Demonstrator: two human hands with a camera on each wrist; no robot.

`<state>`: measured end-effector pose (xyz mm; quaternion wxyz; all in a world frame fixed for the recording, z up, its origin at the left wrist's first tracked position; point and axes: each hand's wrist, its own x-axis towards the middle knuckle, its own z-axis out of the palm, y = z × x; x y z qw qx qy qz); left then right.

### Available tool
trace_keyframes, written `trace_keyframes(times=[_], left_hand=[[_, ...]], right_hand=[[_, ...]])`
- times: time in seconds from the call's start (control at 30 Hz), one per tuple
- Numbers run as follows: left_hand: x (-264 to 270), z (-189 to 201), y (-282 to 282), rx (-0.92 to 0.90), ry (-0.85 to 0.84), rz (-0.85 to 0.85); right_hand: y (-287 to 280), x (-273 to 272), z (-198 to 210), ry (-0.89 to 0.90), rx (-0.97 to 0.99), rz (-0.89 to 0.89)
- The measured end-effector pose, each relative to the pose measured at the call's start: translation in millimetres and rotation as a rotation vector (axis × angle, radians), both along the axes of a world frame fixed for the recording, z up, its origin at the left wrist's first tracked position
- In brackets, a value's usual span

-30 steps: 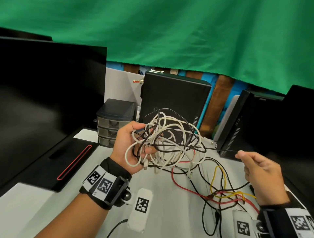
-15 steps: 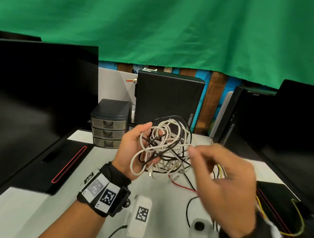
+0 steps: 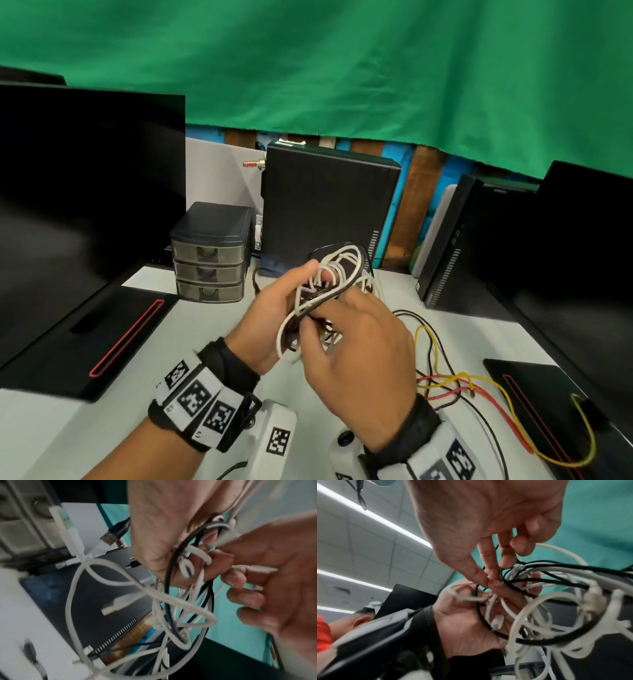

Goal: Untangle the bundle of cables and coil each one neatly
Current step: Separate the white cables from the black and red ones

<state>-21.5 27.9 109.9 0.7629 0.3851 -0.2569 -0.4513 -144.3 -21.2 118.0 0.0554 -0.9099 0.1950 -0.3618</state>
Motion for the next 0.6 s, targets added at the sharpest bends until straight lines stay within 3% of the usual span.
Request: trace_keyframes(times=[0.17, 0.37, 0.6], left_hand=[[-2, -6, 0, -0.051, -0.213, -0.080], [1, 1, 3, -0.136, -0.142, -0.090], [4, -10, -2, -0.013, -0.313, 0.142]], right_hand=[[-12, -1, -9, -0.070, 0.008, -0.062], [-24, -19, -9, -0.307, 0.091, 0.137], [-48, -36, -9, -0.087, 0.053, 0.094]])
